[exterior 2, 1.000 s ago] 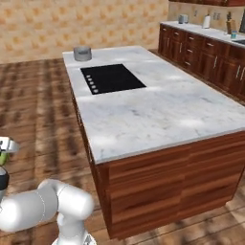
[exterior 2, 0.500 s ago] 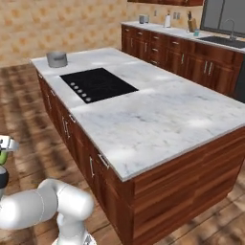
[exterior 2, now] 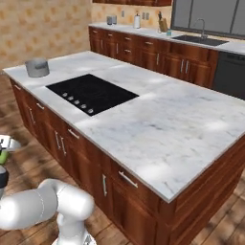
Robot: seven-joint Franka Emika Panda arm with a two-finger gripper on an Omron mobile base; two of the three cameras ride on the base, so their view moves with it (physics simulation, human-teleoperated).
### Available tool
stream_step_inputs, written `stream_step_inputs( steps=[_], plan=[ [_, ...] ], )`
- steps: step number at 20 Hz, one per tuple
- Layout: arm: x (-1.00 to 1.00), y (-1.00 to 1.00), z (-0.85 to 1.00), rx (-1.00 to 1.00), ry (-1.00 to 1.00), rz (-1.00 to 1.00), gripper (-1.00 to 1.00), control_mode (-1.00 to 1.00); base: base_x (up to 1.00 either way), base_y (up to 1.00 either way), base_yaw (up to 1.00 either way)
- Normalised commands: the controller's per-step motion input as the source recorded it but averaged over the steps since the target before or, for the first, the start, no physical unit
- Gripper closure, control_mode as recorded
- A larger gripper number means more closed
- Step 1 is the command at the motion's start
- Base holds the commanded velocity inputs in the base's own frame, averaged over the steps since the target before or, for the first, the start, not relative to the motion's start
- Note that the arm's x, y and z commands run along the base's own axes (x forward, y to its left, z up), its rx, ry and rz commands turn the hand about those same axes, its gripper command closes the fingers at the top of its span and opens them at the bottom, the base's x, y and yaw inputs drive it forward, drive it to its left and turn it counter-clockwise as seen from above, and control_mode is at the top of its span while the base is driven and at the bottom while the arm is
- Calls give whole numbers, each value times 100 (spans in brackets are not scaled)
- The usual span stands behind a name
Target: Turn on the sink faucet. Then move the cucumber from the counter to the sink. Turn off the sink. Move the vegetable from the sink to the pot next to the stove. Finally move the pot to the rear left burner.
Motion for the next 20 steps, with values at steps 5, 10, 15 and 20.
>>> stream_step_inputs(
  steps=[5, 10, 15, 20],
  plan=[
    [0, 0, 0, 0, 0, 0, 100, 100, 28, 100, -34],
    [0, 0, 0, 0, 0, 0, 100, 100, 26, 100, -31],
    [0, 0, 0, 0, 0, 0, 100, 100, 26, 100, -30],
    [0, 0, 0, 0, 0, 0, 100, 100, 23, 100, -30]
  ],
)
